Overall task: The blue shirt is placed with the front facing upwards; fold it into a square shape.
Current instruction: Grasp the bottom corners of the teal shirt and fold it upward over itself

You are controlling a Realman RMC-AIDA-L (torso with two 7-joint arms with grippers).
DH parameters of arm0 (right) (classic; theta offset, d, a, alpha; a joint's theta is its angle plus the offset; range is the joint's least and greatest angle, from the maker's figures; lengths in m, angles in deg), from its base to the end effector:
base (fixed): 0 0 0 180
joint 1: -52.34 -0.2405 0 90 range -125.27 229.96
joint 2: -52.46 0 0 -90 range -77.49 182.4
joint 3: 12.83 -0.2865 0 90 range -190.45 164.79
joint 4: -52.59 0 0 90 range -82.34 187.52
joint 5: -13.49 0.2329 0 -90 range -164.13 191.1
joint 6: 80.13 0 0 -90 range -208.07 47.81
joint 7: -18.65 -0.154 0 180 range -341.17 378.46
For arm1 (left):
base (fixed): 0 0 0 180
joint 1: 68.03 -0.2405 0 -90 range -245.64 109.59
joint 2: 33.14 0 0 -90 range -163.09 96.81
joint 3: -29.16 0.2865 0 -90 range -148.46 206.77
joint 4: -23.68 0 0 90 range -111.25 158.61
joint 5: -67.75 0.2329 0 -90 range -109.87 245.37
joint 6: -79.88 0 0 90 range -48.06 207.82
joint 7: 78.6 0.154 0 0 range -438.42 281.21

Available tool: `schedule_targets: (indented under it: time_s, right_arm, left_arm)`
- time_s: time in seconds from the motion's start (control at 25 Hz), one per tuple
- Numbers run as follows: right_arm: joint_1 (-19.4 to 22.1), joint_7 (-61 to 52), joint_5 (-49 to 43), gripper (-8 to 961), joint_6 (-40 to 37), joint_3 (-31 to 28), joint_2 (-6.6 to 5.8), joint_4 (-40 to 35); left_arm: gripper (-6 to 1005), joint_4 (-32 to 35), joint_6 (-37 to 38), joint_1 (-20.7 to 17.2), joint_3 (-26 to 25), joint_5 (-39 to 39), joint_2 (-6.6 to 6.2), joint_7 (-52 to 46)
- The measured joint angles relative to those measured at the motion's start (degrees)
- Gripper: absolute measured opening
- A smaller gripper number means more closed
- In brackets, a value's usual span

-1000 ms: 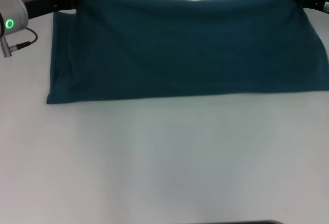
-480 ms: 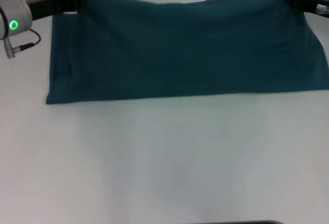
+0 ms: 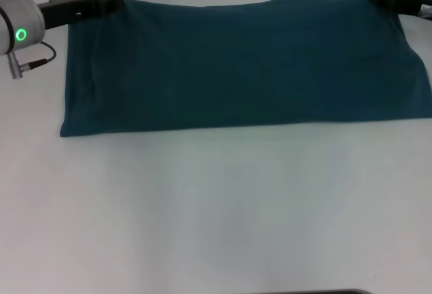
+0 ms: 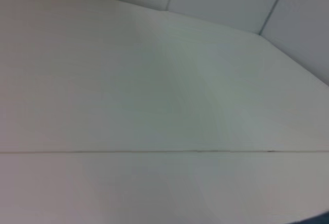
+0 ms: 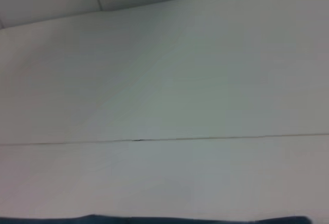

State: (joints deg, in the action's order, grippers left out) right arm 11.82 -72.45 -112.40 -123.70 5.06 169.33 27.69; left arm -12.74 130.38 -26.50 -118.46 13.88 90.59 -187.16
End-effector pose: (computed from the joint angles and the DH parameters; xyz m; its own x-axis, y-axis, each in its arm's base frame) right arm 0.3730 0.4622 0.0096 0.5463 -0.5549 -0.6274 -0.8242 -0.2229 -0.5206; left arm -0.2944 0.4692 -0.0339 0.5170 0.6020 0.6085 0.8560 -0.3643 -0.3668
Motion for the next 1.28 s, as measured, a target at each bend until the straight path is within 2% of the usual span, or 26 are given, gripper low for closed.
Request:
schedule_targets:
  time_s: [0.08, 0.28, 0.4, 0.48, 0.72, 0.8, 0.96, 1.16, 1.28]
  right_arm:
    - [0.02, -0.58, -0.08, 372, 0.13, 0.39, -0.19, -0.08]
    - [0.7, -0.77, -0.24, 626, -0.55, 0.66, -0.31, -0.68]
    - [1.48, -0.89, -0.11, 654, -1.44, 0.6, -0.18, -2.29]
    - [2.5, -0.91, 0.2, 673, -3.35, 0.33, 0.33, -4.8]
    - [6.94, 0.03, 5.36, 730, -13.0, 0.51, 1.56, -10.91]
    - [7.64, 0.15, 5.81, 726, -15.46, 0.59, 1.49, -11.27]
    - [8.28, 0.17, 5.37, 719, -19.97, 1.84, 1.05, -11.21]
    - [8.13, -0.17, 5.36, 585, -21.07, 5.79, 0.96, -10.81]
    - [7.71, -0.21, 5.37, 454, -19.72, 7.58, 1.51, -10.64]
  left_arm:
    - [314, -0.05, -0.84, -0.09, -0.15, 0.01, 0.01, -0.78]
    - [536, -2.05, -0.46, -1.08, -0.17, -0.49, 0.06, -2.23]
    - [637, -4.28, 2.06, -2.43, 0.14, -3.11, 0.1, -2.94]
    - [705, -6.19, 5.44, -3.63, 0.23, -6.12, 0.1, -2.85]
    - [798, -10.29, 15.36, -6.86, 0.48, -11.6, 0.12, -1.65]
    - [829, -10.51, 16.18, -7.51, 0.53, -11.97, 0.17, -1.23]
    - [828, -9.78, 17.5, -8.4, 1.21, -13.58, 0.28, 1.86]
    - [826, -9.09, 17.55, -8.8, 2.87, -14.53, 0.32, 3.41]
    - [825, -8.96, 17.6, -8.87, 4.11, -14.68, 0.36, 3.66]
